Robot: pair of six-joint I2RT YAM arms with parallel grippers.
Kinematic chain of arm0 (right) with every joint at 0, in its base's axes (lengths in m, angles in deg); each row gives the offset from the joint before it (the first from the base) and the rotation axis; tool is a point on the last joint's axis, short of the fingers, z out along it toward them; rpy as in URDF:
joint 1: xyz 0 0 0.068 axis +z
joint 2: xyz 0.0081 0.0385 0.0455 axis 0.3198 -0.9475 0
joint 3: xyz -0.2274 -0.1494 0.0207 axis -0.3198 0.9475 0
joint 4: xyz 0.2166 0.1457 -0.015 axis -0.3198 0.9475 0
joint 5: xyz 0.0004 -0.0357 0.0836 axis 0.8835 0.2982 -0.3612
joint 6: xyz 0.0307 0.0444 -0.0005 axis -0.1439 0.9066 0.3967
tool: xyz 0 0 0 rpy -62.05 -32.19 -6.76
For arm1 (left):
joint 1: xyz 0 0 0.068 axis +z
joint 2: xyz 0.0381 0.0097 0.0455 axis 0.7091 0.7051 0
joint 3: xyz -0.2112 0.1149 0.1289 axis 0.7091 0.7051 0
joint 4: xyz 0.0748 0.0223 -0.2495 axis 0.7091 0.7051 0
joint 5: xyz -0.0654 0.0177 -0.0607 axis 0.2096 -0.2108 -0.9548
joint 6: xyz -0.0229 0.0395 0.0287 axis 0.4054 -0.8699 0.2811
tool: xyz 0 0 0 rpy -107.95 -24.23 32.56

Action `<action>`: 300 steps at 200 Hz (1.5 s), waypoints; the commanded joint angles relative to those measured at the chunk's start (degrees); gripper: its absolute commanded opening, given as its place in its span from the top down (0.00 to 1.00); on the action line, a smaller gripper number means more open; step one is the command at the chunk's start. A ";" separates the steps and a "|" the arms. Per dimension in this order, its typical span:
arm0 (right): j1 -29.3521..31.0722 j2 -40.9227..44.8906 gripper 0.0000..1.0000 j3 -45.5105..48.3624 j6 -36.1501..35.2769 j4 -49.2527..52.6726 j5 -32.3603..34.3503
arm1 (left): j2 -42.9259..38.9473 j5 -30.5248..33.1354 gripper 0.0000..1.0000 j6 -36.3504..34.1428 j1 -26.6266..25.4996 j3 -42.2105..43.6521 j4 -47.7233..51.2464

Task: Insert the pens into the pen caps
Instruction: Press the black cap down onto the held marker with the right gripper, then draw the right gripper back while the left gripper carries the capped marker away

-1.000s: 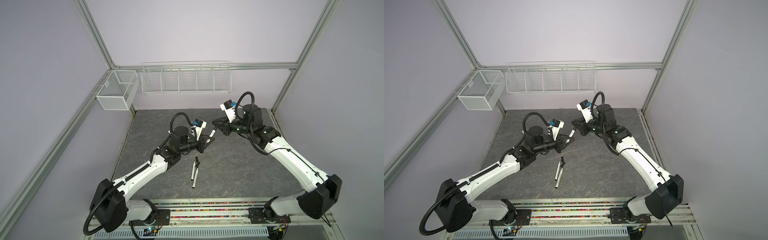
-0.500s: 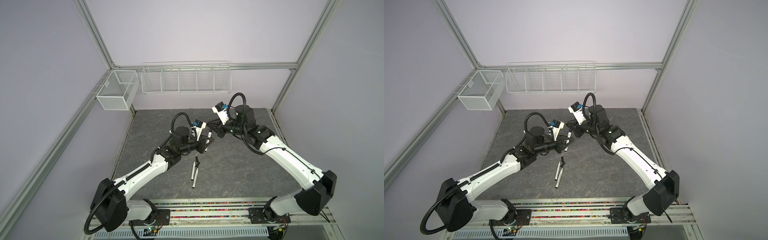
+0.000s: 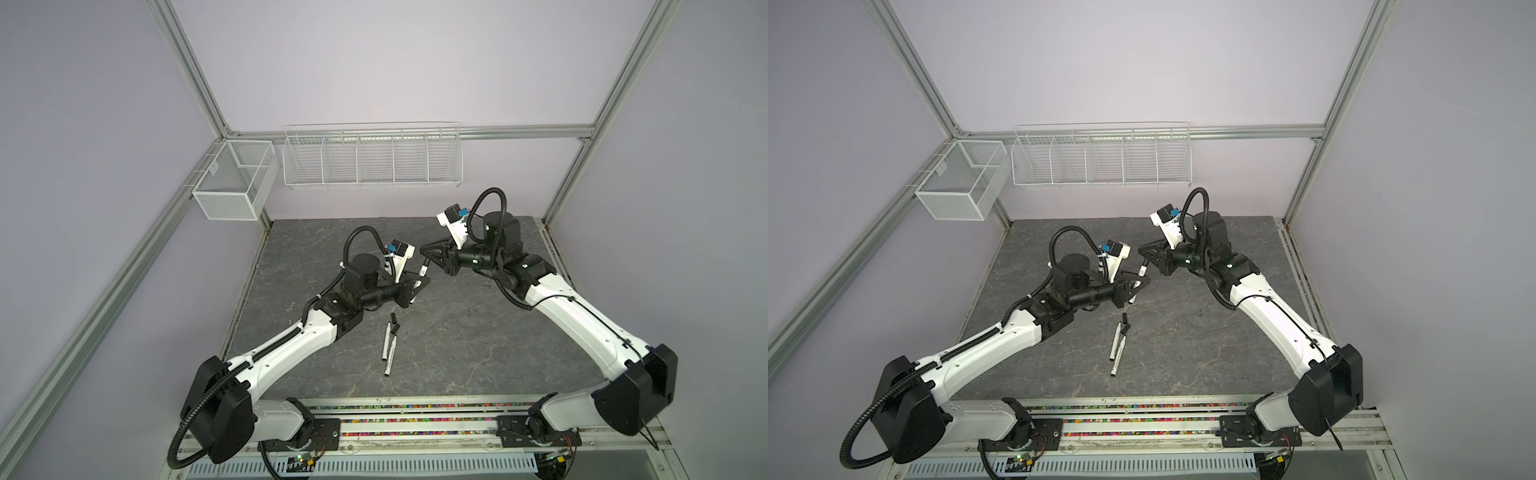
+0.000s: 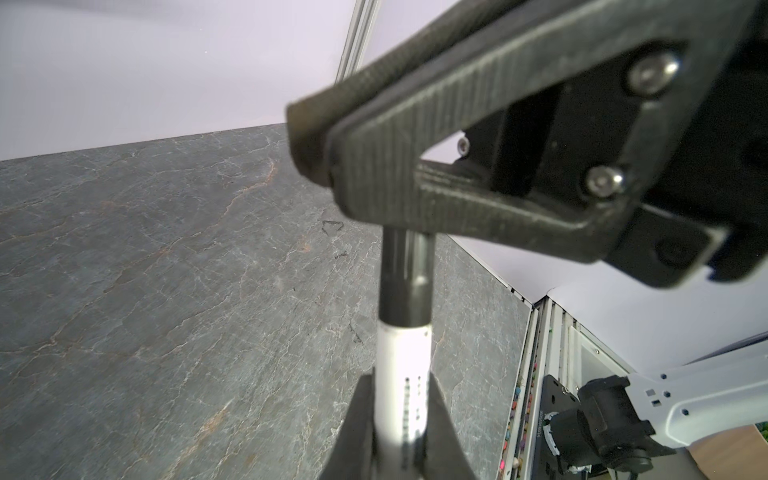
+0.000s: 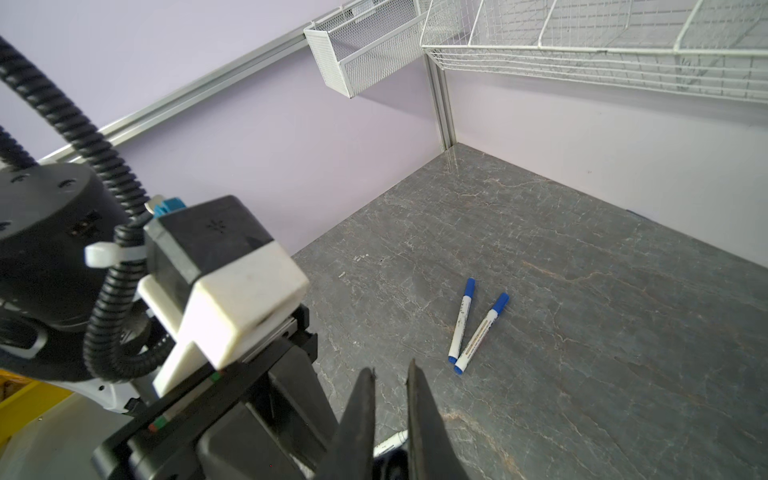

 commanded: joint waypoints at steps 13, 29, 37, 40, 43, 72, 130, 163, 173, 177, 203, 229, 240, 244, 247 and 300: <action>2.09 -0.44 0.91 5.22 1.43 20.64 -15.48 | -2.34 15.78 1.00 5.73 4.08 -1.22 -23.56; 2.91 -1.00 0.91 4.77 -0.02 22.23 -14.60 | -2.05 16.21 1.00 5.99 3.85 -0.68 -22.90; 3.56 -1.36 0.91 4.16 -1.18 23.86 -13.69 | -2.05 16.38 1.00 6.12 3.79 -0.42 -22.92; 3.76 -1.45 0.91 3.85 -1.59 24.36 -13.40 | -2.05 16.51 1.00 6.18 3.74 -0.33 -22.92; 3.98 -1.62 0.91 3.59 -1.87 24.91 -13.22 | -1.93 16.68 1.00 6.33 3.80 -0.22 -23.06; 6.33 -2.35 0.91 1.82 -5.15 28.29 -10.01 | -1.62 17.48 1.00 6.74 3.71 -0.08 -23.89; 9.53 -2.24 0.91 1.16 -8.20 31.17 -3.94 | -1.46 17.77 1.00 6.38 3.72 -1.07 -22.44; 8.82 -1.50 0.92 1.45 -7.71 29.43 -3.93 | -1.78 18.12 1.00 6.39 3.64 -1.10 -21.14; 8.43 -1.27 0.92 1.39 -7.41 28.91 -4.17 | -1.87 18.21 1.00 6.53 3.64 -1.07 -20.69; 8.20 -1.17 0.91 1.41 -7.29 28.70 -4.41 | -1.88 18.21 1.00 6.63 3.64 -1.03 -20.52; 6.57 0.58 0.66 1.35 -3.51 24.31 -4.09 | -1.47 18.47 1.00 8.70 3.61 -0.14 -19.75; 4.28 4.11 0.40 0.75 0.94 18.01 -2.53 | 0.13 19.41 1.00 13.89 3.72 2.08 -20.22; 2.86 6.14 0.38 1.81 3.61 14.48 -1.14 | 0.82 20.49 1.00 16.26 3.80 3.30 -20.68; 2.34 6.79 0.38 2.24 4.39 13.15 -0.81 | 1.07 21.02 1.00 16.90 3.81 3.75 -20.97; 1.89 7.30 0.37 2.54 4.90 12.49 -0.59 | 1.15 21.36 1.00 17.25 3.81 4.09 -21.06; -0.60 7.82 0.37 3.68 4.74 15.99 2.16 | 2.06 30.73 1.00 26.37 8.71 7.70 -9.05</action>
